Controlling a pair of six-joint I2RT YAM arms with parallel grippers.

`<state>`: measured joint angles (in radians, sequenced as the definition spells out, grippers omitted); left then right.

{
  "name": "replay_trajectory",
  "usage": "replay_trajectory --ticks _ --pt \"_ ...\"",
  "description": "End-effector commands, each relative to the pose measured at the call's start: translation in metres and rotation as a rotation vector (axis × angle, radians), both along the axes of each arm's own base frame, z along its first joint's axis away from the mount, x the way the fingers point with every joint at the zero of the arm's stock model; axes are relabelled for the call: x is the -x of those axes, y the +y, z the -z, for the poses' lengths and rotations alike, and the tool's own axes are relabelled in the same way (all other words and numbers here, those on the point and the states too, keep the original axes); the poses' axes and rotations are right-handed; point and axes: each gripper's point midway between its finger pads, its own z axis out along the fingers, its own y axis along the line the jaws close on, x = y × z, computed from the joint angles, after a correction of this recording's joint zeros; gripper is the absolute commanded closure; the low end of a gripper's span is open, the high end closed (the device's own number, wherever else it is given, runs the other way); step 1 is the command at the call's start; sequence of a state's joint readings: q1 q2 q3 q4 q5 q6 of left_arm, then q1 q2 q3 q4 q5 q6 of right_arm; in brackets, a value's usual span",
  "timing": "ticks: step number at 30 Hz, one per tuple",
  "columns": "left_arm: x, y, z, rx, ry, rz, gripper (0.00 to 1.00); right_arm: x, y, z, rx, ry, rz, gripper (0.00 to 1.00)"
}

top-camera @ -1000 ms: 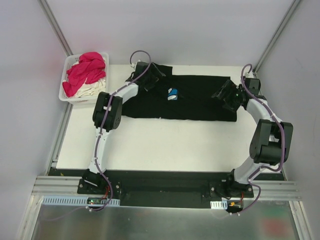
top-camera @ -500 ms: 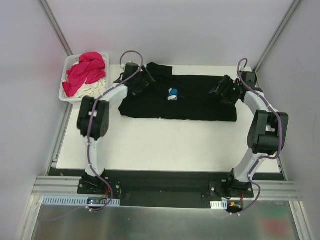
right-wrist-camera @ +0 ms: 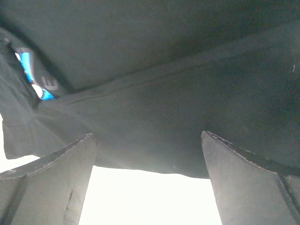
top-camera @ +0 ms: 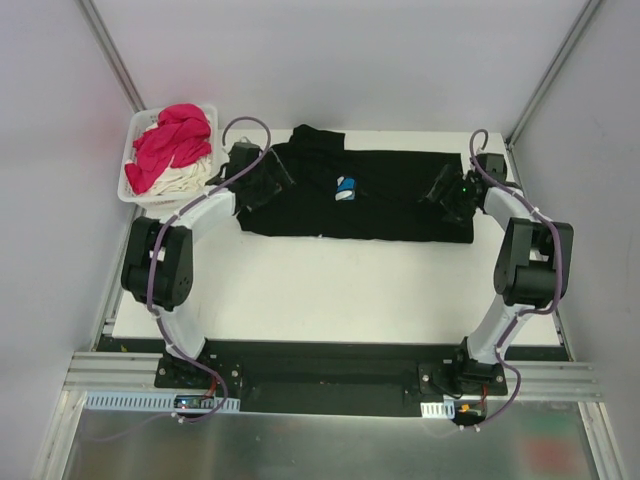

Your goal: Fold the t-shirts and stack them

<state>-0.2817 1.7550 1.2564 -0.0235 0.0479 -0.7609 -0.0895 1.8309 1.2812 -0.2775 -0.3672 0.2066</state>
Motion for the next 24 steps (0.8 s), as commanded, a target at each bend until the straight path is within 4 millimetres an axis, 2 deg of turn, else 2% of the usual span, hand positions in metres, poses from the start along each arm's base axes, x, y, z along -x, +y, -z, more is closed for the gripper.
replay_trajectory --ticks 1,6,10,14,20,24 --pt "0.006 0.001 0.03 -0.026 0.073 0.049 0.01 0.01 -0.005 0.003 0.058 0.01 -0.014 0.04" --pt "0.008 -0.001 0.064 -0.027 0.149 0.064 0.01 0.01 -0.008 0.02 0.07 0.047 -0.032 0.04" --pt "0.016 0.011 0.083 -0.059 0.19 0.033 0.01 0.014 -0.013 0.041 0.084 0.096 -0.032 0.04" --pt "0.035 0.024 0.107 -0.094 0.253 -0.003 0.01 0.026 -0.019 0.056 0.106 0.143 -0.025 0.04" --pt "0.058 0.032 0.126 -0.115 0.328 -0.03 0.01 0.047 -0.028 0.072 0.113 0.197 -0.005 0.04" --pt "0.074 0.036 0.128 -0.132 0.362 -0.049 0.01 0.065 -0.029 0.074 0.122 0.214 0.005 0.04"
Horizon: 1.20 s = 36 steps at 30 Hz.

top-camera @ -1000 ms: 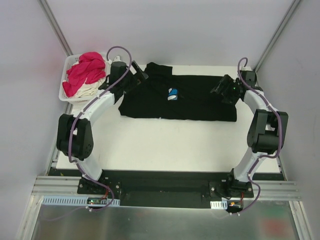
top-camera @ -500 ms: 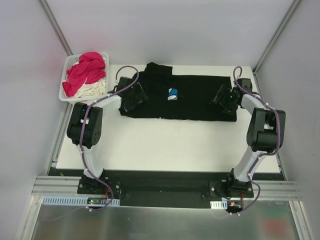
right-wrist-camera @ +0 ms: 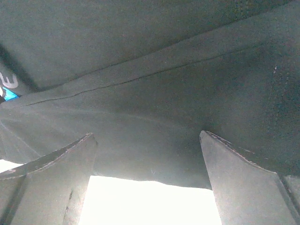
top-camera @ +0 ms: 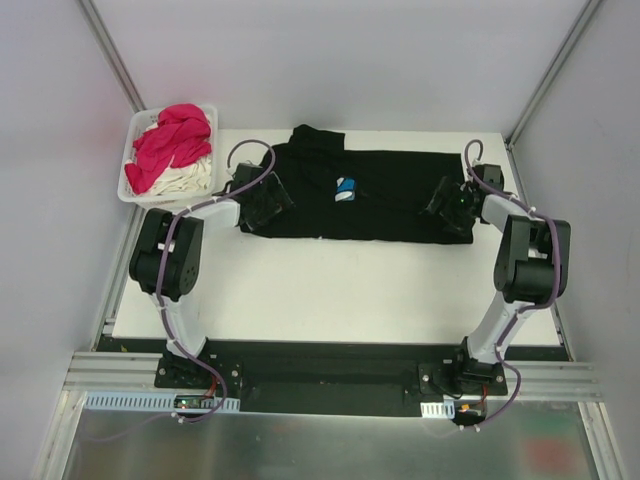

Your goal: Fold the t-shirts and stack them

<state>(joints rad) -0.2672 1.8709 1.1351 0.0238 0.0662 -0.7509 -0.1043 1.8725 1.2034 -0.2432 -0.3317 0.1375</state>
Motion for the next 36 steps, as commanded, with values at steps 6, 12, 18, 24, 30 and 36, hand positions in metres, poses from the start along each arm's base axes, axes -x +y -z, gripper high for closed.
replay_trajectory --ticks 6,12,18,24,30,36 --pt "0.078 0.036 0.034 -0.116 0.192 -0.093 0.01 0.086 -0.015 0.037 0.057 0.176 0.034 0.04" --pt "0.12 0.039 0.03 -0.131 0.187 -0.126 0.02 0.102 -0.013 0.024 0.052 0.135 0.041 0.04" --pt "0.155 0.044 0.025 -0.115 0.173 -0.178 0.01 0.146 -0.006 0.031 0.03 0.193 0.091 0.04" --pt "0.181 0.05 0.027 -0.104 0.162 -0.2 0.01 0.18 0.007 0.037 -0.051 0.226 0.175 0.04" --pt "0.201 0.053 0.036 -0.109 0.168 -0.217 0.01 0.213 0.008 0.045 -0.046 0.263 0.256 0.04" --pt "0.212 0.055 0.041 -0.12 0.178 -0.216 0.01 0.232 0.006 0.05 -0.016 0.258 0.265 0.04"
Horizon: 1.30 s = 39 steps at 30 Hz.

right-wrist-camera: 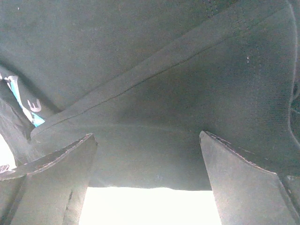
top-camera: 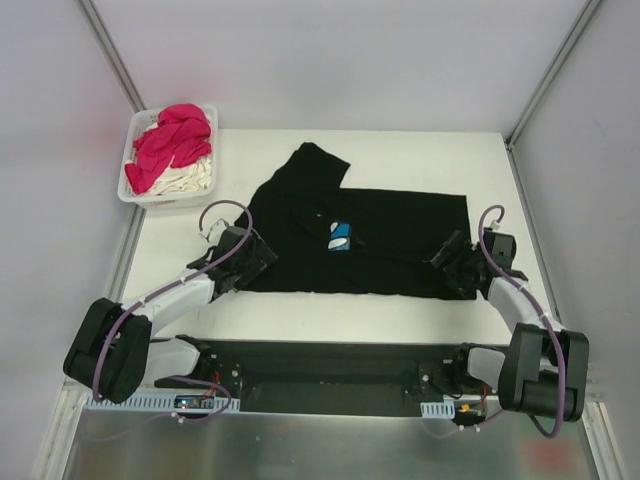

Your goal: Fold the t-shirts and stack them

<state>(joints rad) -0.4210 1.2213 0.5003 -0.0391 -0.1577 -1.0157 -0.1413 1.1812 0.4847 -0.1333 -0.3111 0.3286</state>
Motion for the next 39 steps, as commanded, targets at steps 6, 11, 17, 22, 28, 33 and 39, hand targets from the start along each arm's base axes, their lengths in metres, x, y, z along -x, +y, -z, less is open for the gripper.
replay_trajectory --ticks 6,11,17,22,28,33,39 --pt "0.067 0.02 0.036 -0.084 0.161 -0.029 0.01 0.093 -0.008 0.048 0.061 0.329 0.059 0.04" --pt "0.084 0.021 0.035 -0.074 0.177 -0.07 0.01 0.102 -0.01 0.049 0.061 0.379 0.122 0.04" --pt "0.099 0.015 0.038 -0.081 0.209 -0.061 0.02 0.109 -0.013 0.049 0.066 0.372 0.183 0.04" --pt "0.115 0.019 0.04 -0.104 0.248 -0.077 0.02 0.109 -0.009 0.039 0.044 0.302 0.207 0.04" --pt "0.122 0.026 0.029 -0.118 0.242 -0.088 0.02 0.114 -0.012 0.018 0.077 0.271 0.181 0.04" --pt "0.091 0.016 -0.023 -0.13 0.086 -0.003 0.01 0.099 -0.016 -0.013 0.12 0.202 0.108 0.04" --pt "0.043 -0.01 -0.11 -0.151 -0.108 0.106 0.01 0.019 -0.007 -0.102 0.095 -0.042 -0.074 0.04"
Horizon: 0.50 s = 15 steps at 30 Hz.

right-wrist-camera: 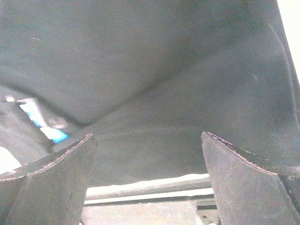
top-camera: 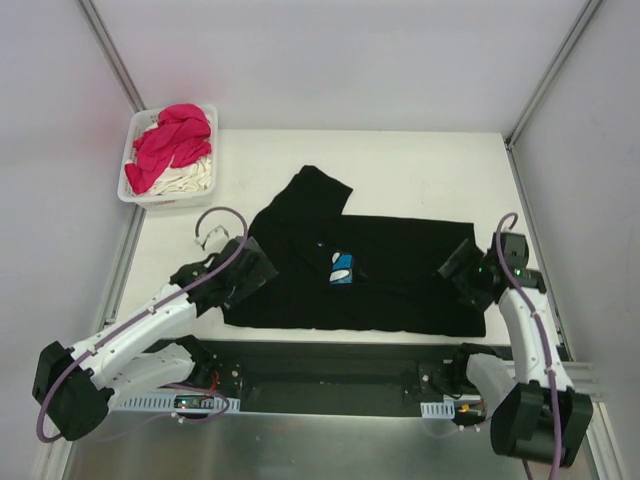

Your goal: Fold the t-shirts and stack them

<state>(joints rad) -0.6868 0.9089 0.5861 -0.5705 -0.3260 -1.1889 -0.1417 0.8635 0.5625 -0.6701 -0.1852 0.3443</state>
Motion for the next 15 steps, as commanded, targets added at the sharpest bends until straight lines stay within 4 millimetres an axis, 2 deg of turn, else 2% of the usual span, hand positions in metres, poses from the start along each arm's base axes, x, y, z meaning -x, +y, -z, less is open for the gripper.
replay_trajectory --ticks 1,2,3,4,5,6,7,8,9,10,12,13,14,15 --pt "-0.046 -0.011 -0.082 -0.104 -0.204 0.133 0.01 -0.065 0.002 -0.082 0.027 -0.201 -0.19 0.04" --pt "-0.059 -0.016 -0.091 -0.14 -0.223 0.167 0.01 -0.076 0.0 -0.082 0.028 -0.168 -0.215 0.04" --pt "-0.08 -0.03 -0.13 -0.109 -0.307 0.198 0.01 -0.098 -0.004 -0.117 0.073 -0.247 -0.261 0.04" --pt "-0.093 -0.036 -0.144 -0.153 -0.342 0.293 0.01 -0.106 -0.011 -0.124 0.102 -0.241 -0.26 0.04" --pt "-0.116 -0.035 -0.139 -0.172 -0.3 0.309 0.01 -0.116 -0.014 -0.133 0.116 -0.245 -0.265 0.04" --pt "-0.138 -0.043 -0.175 -0.148 -0.365 0.326 0.01 -0.129 -0.017 -0.129 0.122 -0.222 -0.279 0.04" --pt "-0.148 -0.052 -0.18 -0.152 -0.369 0.418 0.01 -0.145 -0.024 -0.149 0.165 -0.263 -0.28 0.04" --pt "-0.172 -0.049 -0.168 -0.182 -0.326 0.422 0.01 -0.153 -0.027 -0.152 0.175 -0.262 -0.281 0.04" --pt "-0.19 -0.054 -0.192 -0.175 -0.378 0.436 0.01 -0.166 -0.029 -0.144 0.177 -0.247 -0.291 0.04" --pt "-0.205 -0.063 -0.173 -0.186 -0.339 0.518 0.01 -0.178 -0.031 -0.152 0.187 -0.274 -0.298 0.04" --pt "-0.231 -0.065 -0.182 -0.186 -0.366 0.552 0.01 -0.192 -0.032 -0.146 0.196 -0.279 -0.341 0.04" --pt "-0.244 -0.07 -0.162 -0.203 -0.333 0.595 0.01 -0.201 -0.031 -0.136 0.18 -0.263 -0.364 0.04" --pt "-0.257 -0.078 -0.169 -0.189 -0.371 0.621 0.01 -0.21 -0.031 -0.132 0.179 -0.276 -0.366 0.04" --pt "-0.268 -0.076 -0.164 -0.197 -0.369 0.62 0.01 -0.215 -0.031 -0.127 0.174 -0.276 -0.372 0.04"
